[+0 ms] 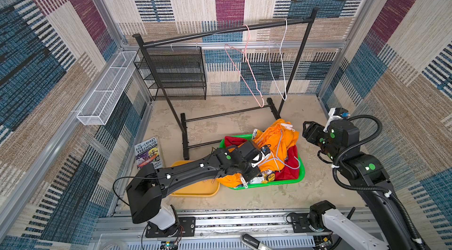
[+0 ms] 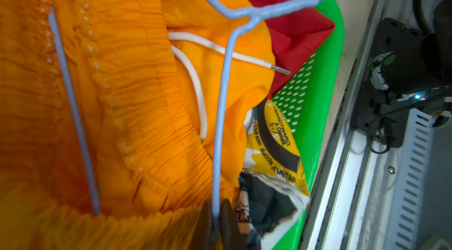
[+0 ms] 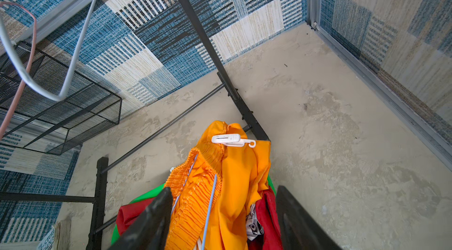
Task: Remove the clothespins securing shorts to the hanger
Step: Adjust the shorts in the basket.
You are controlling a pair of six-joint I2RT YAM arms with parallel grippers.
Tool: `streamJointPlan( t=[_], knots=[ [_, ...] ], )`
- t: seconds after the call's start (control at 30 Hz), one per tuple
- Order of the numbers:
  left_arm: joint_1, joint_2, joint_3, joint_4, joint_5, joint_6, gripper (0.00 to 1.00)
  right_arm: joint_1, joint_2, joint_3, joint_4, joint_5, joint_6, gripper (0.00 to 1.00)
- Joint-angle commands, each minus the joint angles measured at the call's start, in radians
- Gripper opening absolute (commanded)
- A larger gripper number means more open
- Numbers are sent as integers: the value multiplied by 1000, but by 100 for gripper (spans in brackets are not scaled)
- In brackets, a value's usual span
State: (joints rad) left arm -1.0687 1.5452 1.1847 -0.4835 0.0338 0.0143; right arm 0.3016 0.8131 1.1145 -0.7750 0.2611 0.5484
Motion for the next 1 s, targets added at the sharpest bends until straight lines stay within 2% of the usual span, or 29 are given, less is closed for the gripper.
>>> streamJointPlan(
  t=[0.0,0.27,0.43,0.53,0.67,0.73,0.83,0.97],
  knots=[
    [8,-45,-22,53,45,-9,0,1,-1,7,26,-14,-9,68],
    [84,-164,-140,193,145,-133,0,0,28,8,28,-45,-13,71],
    [138,-217,-199,269,233,-188,0,-7,79,-17,72,-114,-16,74],
    [149,-239,-225,293,253,-203,0,-38,116,-46,126,-198,-21,74],
    [157,-255,-246,317,266,-215,0,-142,160,-84,222,-374,-13,75],
    [159,-255,-246,319,268,-217,0,-177,183,-96,268,-441,-6,78],
    [159,-254,-249,326,273,-221,0,-193,222,-95,322,-488,20,83],
    [159,-257,-262,348,274,-229,0,-197,284,-83,367,-528,73,84]
  ],
)
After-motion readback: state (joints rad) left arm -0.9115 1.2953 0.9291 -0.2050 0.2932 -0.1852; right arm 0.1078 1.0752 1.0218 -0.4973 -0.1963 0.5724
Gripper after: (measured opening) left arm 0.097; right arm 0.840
